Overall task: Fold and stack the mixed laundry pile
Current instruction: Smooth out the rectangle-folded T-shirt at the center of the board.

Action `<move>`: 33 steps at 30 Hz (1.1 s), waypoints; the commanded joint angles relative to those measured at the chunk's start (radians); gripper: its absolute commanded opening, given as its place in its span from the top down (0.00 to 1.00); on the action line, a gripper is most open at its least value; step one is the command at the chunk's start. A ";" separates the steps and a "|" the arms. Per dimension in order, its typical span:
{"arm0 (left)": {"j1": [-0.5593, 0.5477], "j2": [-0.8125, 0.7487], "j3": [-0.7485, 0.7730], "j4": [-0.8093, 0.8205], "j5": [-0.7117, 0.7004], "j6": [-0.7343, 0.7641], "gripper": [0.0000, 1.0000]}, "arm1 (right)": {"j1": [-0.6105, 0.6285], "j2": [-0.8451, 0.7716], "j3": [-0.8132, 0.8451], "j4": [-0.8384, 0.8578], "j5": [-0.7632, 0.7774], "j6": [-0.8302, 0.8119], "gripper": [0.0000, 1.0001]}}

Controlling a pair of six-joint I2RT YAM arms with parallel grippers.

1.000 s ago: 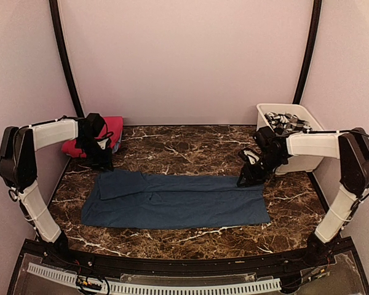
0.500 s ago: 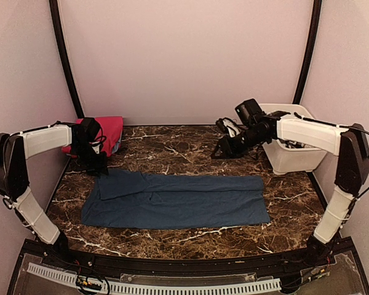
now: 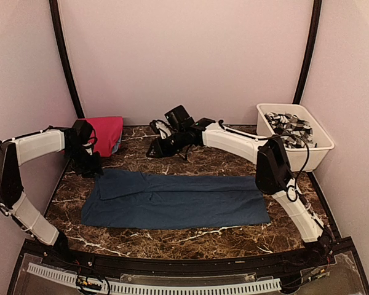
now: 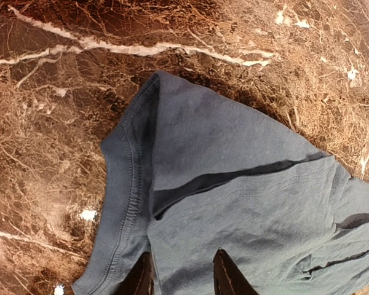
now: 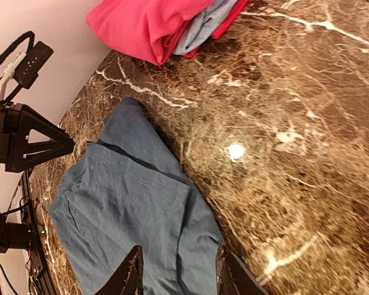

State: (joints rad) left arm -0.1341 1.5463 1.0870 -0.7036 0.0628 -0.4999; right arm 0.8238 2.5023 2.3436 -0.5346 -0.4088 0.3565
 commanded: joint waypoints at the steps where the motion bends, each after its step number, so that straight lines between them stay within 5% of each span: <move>1: 0.014 -0.054 -0.027 0.012 0.006 -0.014 0.67 | 0.027 0.121 0.180 -0.010 -0.012 0.075 0.64; 33: 0.016 -0.038 -0.050 0.043 0.040 0.006 0.67 | 0.074 0.368 0.306 0.155 -0.115 0.249 0.68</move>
State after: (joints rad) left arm -0.1261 1.5234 1.0462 -0.6586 0.0940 -0.5076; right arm 0.8886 2.8376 2.6305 -0.4152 -0.5060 0.5877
